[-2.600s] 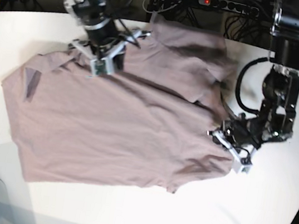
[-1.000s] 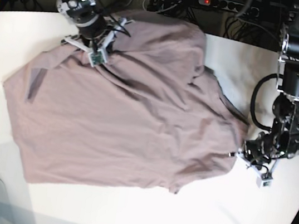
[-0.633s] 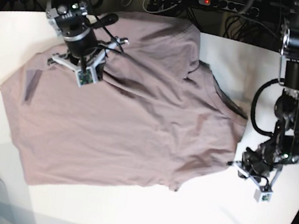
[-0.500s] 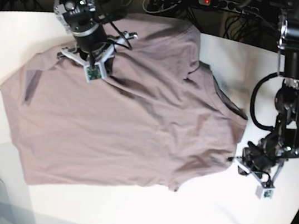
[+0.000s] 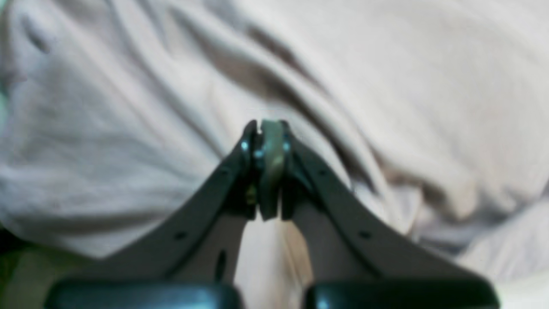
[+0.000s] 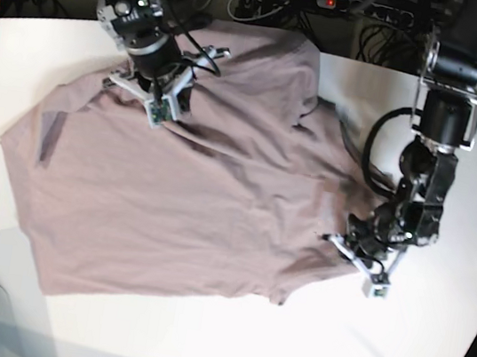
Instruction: Layout the t-shirt on the table in an organized manner, then fold the t-shirt properly
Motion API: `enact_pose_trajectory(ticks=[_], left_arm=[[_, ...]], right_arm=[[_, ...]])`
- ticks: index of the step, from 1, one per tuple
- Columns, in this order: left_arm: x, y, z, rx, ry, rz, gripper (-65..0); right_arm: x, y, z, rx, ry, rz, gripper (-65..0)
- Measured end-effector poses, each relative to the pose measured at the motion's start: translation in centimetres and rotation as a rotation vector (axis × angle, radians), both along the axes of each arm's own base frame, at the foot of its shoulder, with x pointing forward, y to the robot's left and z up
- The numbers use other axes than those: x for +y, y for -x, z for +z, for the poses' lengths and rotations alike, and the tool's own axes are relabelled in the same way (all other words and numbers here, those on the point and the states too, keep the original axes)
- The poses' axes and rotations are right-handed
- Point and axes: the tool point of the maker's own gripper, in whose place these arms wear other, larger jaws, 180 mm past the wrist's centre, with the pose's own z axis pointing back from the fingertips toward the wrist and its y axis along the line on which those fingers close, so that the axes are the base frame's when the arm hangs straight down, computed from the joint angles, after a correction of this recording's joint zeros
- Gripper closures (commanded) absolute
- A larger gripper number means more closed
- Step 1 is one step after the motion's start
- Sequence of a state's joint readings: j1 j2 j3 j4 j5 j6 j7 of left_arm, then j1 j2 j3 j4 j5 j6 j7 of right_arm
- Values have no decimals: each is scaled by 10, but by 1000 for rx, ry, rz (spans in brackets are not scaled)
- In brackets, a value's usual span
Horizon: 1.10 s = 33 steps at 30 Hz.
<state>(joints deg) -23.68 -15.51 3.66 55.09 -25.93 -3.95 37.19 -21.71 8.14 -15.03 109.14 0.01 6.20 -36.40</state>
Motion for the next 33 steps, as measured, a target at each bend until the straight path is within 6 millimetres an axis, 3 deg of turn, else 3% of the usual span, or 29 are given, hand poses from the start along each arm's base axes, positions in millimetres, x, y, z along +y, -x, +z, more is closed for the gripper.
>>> enact_pose_trajectory(ticks=[4, 10, 15, 20, 23, 26, 30, 33], left_arm=[[43, -5, -15, -12, -97, 63, 0], [68, -12, -16, -49, -209, 67, 0], [92, -11, -7, -61, -243, 87, 0], [123, -16, 18, -108, -303, 109, 0], [122, -14, 21, -119, -276, 121, 0], [116, -1, 21, -91, -216, 105, 0], [117, 10, 41, -108, -160, 102, 0], [99, 13, 63, -155, -114, 44, 0]], right_arm=[[-3, 1, -3, 1, 5, -3, 0], [-9, 12, -41, 94, 32, -7, 0], [-19, -21, -47, 55, 49, -1, 0], [-46, -62, -45, 11, 123, -1, 0], [-69, -88, -34, 8, 201, -14, 0], [-80, -111, -4, -72, 235, -27, 0], [-74, -129, 47, -163, 216, -51, 0], [-56, -128, 76, -231, 166, -47, 0]])
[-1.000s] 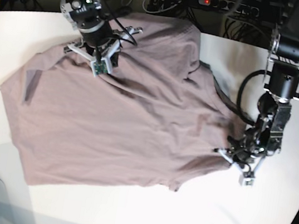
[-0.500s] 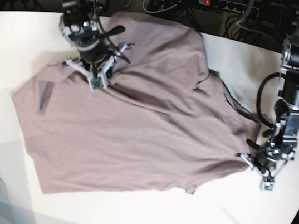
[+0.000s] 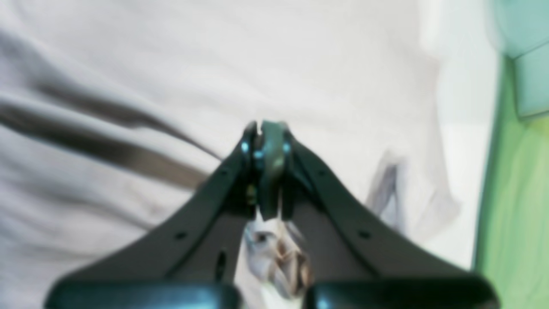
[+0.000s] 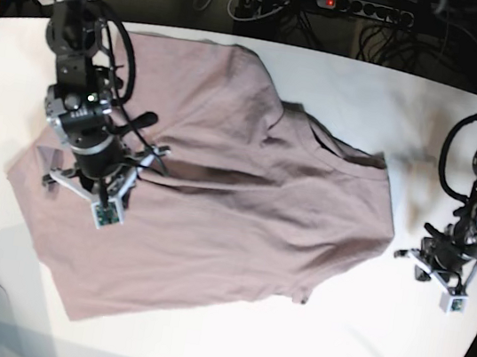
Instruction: Layout the t-shirt on the table in an organized manner, then fold the t-shirt properly
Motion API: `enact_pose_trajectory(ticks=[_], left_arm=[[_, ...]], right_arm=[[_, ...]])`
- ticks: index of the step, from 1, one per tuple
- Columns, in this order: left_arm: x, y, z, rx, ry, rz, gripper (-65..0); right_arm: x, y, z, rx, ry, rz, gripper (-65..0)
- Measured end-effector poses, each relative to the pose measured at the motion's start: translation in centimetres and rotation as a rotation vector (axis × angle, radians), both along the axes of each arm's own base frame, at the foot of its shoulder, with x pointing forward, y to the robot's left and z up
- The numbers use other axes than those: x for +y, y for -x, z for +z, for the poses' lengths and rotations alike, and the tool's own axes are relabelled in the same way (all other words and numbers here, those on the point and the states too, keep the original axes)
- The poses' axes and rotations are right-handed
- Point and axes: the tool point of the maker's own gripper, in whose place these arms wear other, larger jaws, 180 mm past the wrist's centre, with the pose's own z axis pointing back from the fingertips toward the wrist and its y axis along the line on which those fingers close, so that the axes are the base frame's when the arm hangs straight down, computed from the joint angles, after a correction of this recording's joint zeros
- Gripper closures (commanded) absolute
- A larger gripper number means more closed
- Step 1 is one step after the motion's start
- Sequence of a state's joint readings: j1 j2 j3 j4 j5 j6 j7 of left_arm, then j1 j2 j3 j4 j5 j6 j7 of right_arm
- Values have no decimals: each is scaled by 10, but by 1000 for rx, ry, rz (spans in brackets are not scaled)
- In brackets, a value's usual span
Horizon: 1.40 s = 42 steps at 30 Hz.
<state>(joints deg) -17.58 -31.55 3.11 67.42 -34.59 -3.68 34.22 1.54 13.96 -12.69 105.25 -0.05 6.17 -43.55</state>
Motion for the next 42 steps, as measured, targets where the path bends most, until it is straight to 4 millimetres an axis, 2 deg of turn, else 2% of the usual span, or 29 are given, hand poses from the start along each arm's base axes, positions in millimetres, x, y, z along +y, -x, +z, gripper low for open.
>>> enact_pose_trajectory(ticks=[2, 5, 7, 10, 13, 15, 17, 20, 22, 27, 33, 35, 37, 40, 42], left_arm=[[-11, 11, -3, 19, 1, -31, 0], [-14, 34, -14, 66, 28, -42, 0], [10, 48, -14, 78, 31, 23, 0], [73, 67, 0, 54, 19, 194, 0], [115, 95, 3, 59, 29, 318, 0], [128, 115, -4, 94, 40, 366, 0], [137, 128, -8, 112, 53, 401, 0], [146, 130, -1, 84, 61, 434, 0], [151, 132, 3, 68, 60, 444, 0], [160, 161, -14, 133, 51, 488, 0], [157, 150, -6, 91, 61, 477, 0], [156, 152, -8, 98, 64, 477, 0], [152, 152, -12, 100, 76, 478, 0], [147, 152, -16, 105, 92, 478, 0], [147, 151, -15, 102, 91, 478, 0]], right_arm=[[17, 14, -2, 13, -53, 6, 0], [40, 42, -24, 103, -125, -5, 0], [60, 53, -29, 130, -194, -10, 0], [92, 63, -29, 155, -311, -20, 0], [117, 76, -32, 190, -365, -8, 0], [136, 87, -41, 229, -373, 37, 0], [152, 99, -60, 290, -362, 78, 0], [172, 119, -86, 385, -338, 135, 0], [182, 127, -92, 410, -336, 163, 0], [185, 138, -111, 468, -319, 169, -9], [181, 141, -118, 472, -312, 174, -156], [179, 142, -119, 469, -315, 170, -181], [174, 143, -121, 459, -303, 182, -152], [170, 144, -122, 458, -286, 183, 0], [167, 145, -123, 462, -286, 178, 0]])
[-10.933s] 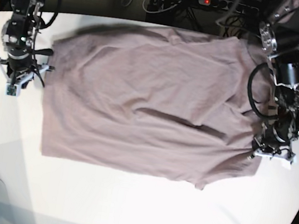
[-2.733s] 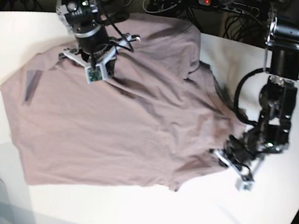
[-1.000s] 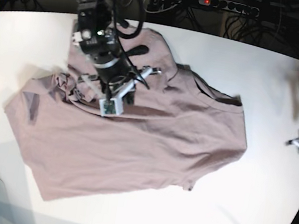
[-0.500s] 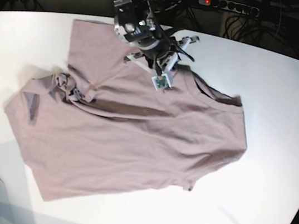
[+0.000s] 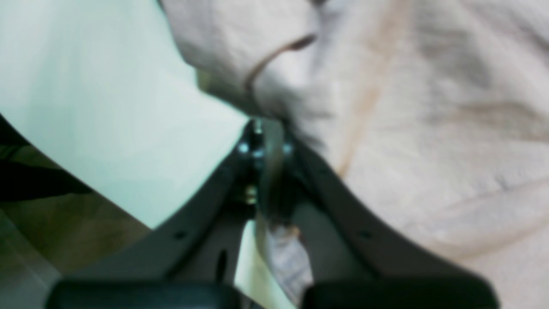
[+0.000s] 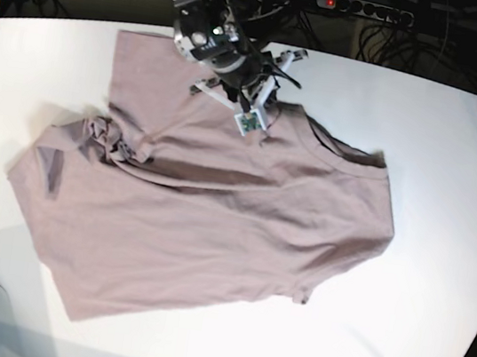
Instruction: Layout the t-shirt on the table in an organized manner, then fold the t-shirt properly
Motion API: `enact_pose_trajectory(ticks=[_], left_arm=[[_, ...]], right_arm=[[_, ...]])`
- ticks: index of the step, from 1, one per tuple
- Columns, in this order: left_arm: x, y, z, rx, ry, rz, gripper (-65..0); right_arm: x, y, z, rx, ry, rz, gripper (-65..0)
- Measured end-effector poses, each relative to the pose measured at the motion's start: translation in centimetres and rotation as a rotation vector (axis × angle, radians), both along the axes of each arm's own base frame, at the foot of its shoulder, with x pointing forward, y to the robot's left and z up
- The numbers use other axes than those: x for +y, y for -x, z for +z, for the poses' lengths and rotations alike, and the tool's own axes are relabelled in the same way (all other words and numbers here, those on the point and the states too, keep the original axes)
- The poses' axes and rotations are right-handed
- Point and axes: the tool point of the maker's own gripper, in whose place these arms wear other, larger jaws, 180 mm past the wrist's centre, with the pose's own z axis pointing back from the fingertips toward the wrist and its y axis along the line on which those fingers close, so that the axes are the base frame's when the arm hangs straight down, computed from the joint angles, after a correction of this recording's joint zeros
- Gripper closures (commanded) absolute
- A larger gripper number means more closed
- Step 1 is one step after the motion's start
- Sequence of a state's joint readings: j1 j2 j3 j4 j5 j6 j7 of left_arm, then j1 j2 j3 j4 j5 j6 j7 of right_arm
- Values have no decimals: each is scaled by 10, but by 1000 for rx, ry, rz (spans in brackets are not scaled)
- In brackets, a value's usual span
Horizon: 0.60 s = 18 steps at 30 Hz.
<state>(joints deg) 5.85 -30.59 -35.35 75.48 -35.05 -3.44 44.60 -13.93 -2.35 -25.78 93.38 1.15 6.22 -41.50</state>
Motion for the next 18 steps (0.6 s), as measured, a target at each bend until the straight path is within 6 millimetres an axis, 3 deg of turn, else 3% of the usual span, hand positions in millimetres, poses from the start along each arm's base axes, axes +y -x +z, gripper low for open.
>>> enact_pose_trajectory(ticks=[3, 8, 12, 18], left_arm=[[-2, -9, 4, -18, 3, -4, 0], [-10, -14, 1, -13, 8, -30, 0], [-8, -13, 1, -10, 4, -26, 0], [-8, -13, 1, -15, 1, -26, -1]], right_arm=[[-2, 8, 2, -3, -1, -2, 0], [-5, 39, 15, 27, 7, 16, 0], [3, 34, 39, -54, -20, 63, 0], [1, 40, 32, -39, 7, 97, 0]])
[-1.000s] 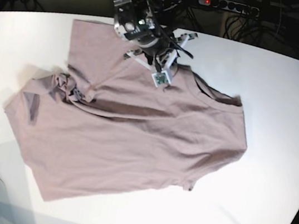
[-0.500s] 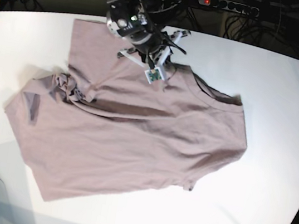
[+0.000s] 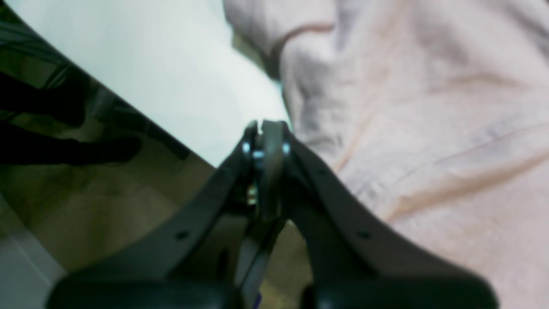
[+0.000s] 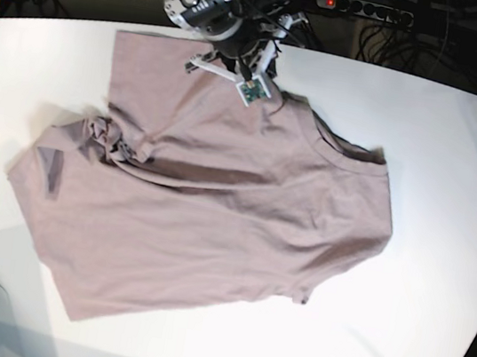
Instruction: Layout the t-shirt on the table in an organized manner, then fold the t-shirt properly
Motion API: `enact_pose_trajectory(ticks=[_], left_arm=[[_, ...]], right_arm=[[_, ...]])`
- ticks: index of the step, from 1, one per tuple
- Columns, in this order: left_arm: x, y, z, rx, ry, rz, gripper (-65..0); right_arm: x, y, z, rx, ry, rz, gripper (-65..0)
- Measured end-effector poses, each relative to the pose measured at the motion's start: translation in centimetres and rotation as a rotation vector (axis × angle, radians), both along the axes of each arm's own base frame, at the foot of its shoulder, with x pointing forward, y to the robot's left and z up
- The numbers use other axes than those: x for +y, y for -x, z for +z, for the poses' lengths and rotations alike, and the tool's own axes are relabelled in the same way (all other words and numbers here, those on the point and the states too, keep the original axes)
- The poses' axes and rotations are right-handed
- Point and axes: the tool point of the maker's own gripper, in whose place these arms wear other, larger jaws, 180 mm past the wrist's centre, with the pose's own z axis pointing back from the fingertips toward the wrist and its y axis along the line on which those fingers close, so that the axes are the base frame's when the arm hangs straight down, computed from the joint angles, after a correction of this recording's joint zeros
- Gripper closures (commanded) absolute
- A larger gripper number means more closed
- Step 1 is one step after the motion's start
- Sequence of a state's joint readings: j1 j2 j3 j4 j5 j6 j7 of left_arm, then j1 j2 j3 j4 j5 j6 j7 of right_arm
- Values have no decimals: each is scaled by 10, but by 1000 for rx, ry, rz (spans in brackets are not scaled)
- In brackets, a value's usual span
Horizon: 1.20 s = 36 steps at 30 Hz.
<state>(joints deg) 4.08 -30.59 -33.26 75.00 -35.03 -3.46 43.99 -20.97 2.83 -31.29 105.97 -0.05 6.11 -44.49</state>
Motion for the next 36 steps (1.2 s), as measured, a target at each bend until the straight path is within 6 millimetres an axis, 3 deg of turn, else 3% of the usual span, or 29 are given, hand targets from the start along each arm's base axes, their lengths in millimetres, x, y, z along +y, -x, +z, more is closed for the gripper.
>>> enact_pose_trajectory(ticks=[3, 6, 8, 16, 20, 21, 27, 31, 36], left_arm=[[-2, 0, -1, 4, 10, -1, -35], [-16, -4, -2, -24, 37, -5, -107], [-41, -11, 1, -61, 60, -31, -146], [-168, -72, 57, -298, 146, -263, -238], [-206, -103, 75, -365, 178, -325, -309], [-214, -110, 71, -357, 185, -336, -323], [-254, -139, -1, -88, 82, -461, -335], [-240, -155, -26, 1, 39, -438, -335], [-219, -154, -57, 13, 28, -379, -335]], right_arm=[[-3, -6, -10, 14, 32, 11, 0], [-12, -30, -6, -34, 44, -14, 0], [-21, -39, -4, -50, 53, -40, 0], [-38, -49, 12, -51, 87, -73, 0], [-40, -43, 7, -14, 108, -70, 0], [-42, -40, 5, -1, 113, -71, 0], [-42, -19, -5, 51, 118, -64, 0], [-39, -9, -11, 84, 118, -58, 0], [-46, -29, -21, 67, 148, -61, 0]])
